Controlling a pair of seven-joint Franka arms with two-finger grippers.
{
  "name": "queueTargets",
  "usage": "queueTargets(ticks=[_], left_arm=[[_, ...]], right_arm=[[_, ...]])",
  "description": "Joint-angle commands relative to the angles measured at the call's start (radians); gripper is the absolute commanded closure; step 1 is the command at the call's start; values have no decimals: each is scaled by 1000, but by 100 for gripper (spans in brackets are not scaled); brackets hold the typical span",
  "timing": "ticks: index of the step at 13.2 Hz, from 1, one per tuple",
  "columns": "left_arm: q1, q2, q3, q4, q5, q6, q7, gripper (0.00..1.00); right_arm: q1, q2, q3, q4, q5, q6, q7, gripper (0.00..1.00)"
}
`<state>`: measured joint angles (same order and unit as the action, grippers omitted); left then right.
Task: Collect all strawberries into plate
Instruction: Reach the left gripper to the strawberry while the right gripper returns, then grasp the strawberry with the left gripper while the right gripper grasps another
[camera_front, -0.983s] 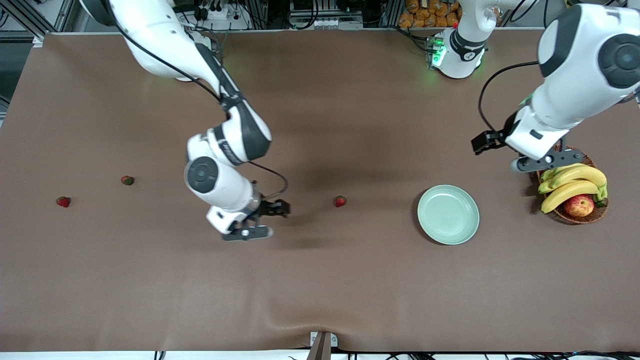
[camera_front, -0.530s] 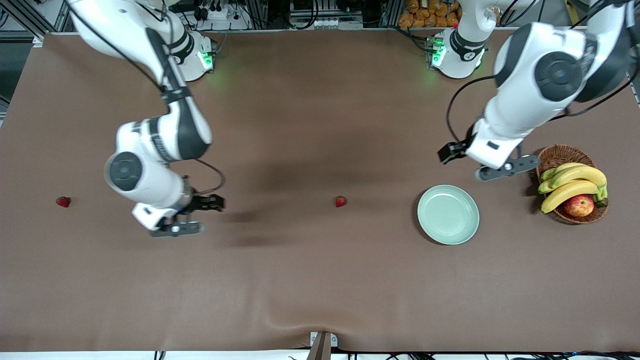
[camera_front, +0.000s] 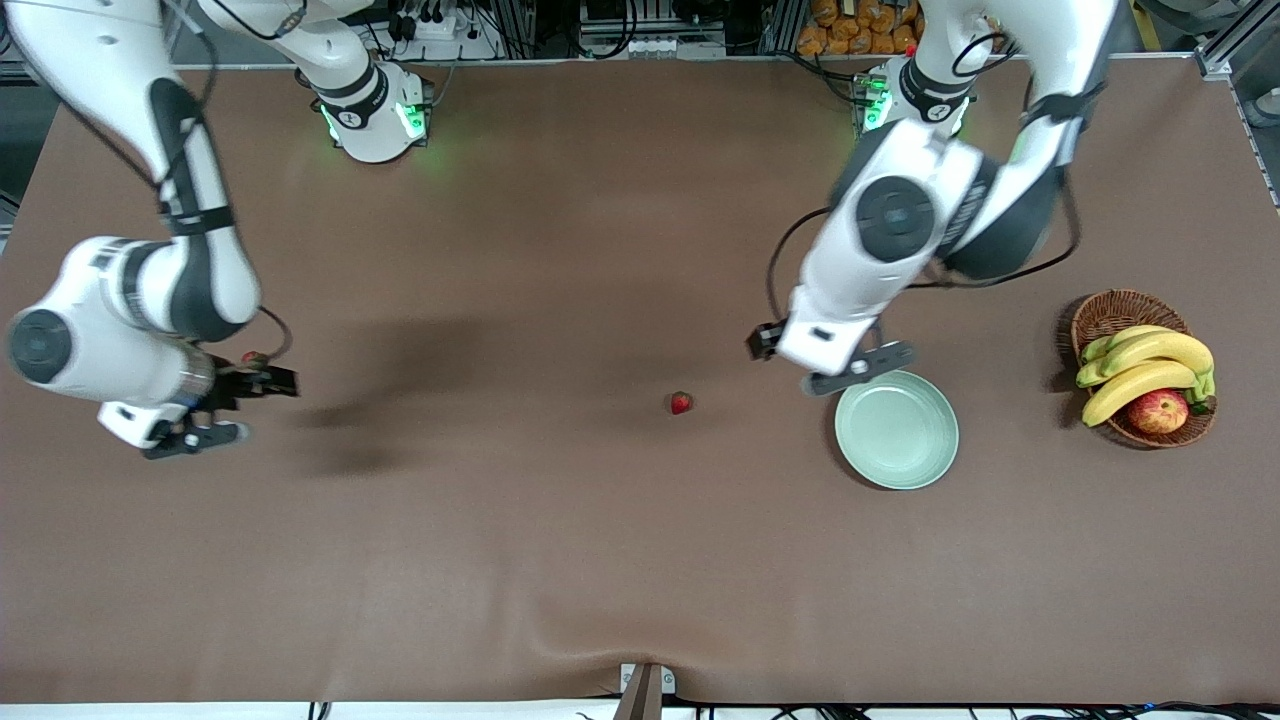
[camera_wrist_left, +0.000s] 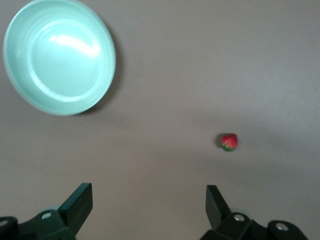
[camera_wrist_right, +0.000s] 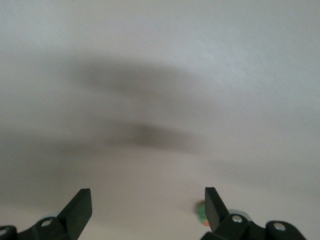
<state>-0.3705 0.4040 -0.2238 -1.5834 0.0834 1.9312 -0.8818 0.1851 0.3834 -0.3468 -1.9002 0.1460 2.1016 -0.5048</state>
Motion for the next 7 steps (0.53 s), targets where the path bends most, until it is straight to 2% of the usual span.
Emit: queueTargets(ticks=[1,4,7], left_arm=[[-91,172,1,169,123,40,-6,0],[-126,283,3,184,130,185,68,0],[-128,338,1,184,127,278,156,0]], right_arm=[[-29,-46,-17,-54,-84,15,-160,0],[-73,-43,-20,-83,-106,29,-314,0],[-90,-43,-20,-164,-115,112,-415,0]])
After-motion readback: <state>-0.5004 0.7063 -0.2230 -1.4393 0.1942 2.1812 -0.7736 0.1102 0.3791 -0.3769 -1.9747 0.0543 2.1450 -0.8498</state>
